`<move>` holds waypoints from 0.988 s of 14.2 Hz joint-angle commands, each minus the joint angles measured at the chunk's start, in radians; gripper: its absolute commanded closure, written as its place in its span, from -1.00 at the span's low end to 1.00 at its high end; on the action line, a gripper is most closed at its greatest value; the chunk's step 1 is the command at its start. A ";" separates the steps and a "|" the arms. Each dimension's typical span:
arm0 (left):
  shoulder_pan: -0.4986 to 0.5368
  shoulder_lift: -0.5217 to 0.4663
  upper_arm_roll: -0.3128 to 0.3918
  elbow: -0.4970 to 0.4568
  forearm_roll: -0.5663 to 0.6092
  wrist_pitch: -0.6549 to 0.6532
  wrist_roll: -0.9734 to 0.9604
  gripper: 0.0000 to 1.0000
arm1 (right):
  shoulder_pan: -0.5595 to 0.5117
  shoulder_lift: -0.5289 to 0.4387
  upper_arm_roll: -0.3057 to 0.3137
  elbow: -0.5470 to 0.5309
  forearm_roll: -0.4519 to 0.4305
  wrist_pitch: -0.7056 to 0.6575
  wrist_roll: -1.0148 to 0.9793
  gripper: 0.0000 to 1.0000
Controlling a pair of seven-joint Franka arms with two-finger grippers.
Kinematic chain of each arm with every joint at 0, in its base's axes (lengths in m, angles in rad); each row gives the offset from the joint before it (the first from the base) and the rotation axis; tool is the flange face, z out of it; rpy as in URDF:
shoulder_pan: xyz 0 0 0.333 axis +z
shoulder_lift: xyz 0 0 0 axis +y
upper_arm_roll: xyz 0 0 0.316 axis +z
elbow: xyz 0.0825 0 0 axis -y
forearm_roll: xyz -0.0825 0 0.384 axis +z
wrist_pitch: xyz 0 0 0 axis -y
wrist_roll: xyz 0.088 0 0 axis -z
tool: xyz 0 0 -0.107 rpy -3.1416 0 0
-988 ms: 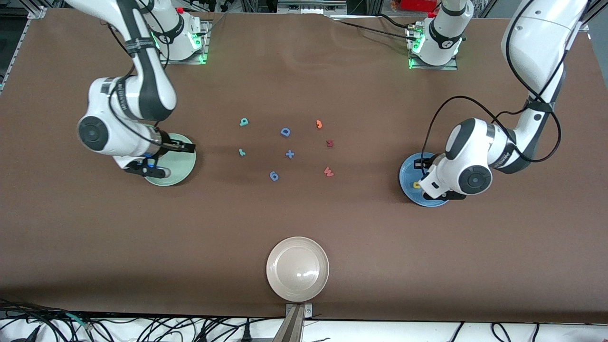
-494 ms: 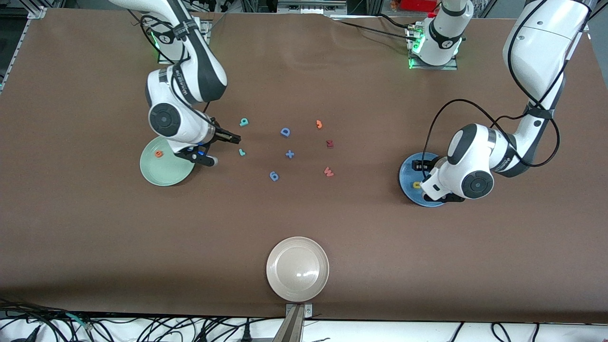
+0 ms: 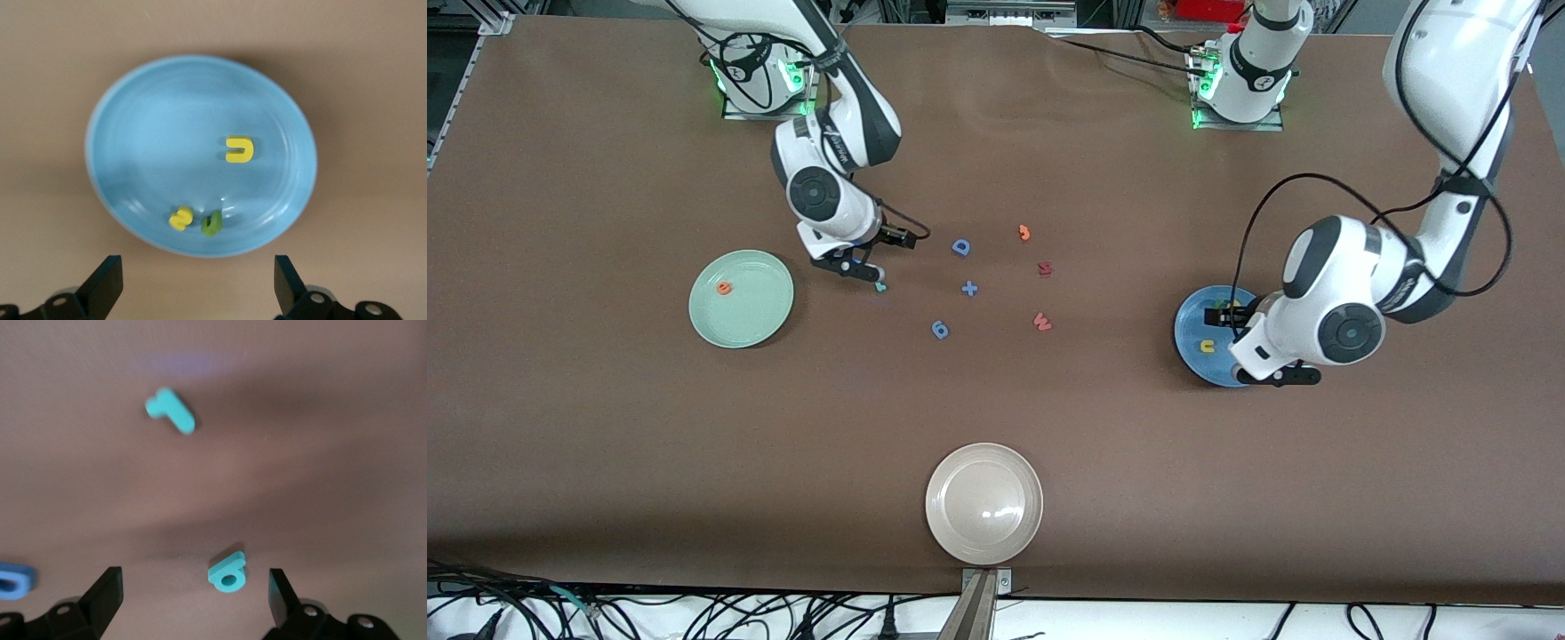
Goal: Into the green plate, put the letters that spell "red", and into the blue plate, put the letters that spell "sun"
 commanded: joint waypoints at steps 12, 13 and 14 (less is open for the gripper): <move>-0.111 -0.450 0.185 0.115 -0.132 -0.216 0.274 -1.00 | 0.001 -0.007 0.007 -0.084 0.009 0.041 -0.026 0.54; -0.123 -0.509 0.208 0.046 -0.158 -0.178 0.309 -1.00 | 0.001 -0.007 0.007 -0.084 0.009 0.041 -0.030 0.64; -0.144 -0.559 0.243 -0.018 -0.178 -0.150 0.323 -1.00 | 0.001 -0.006 0.007 -0.084 0.009 0.041 -0.030 0.73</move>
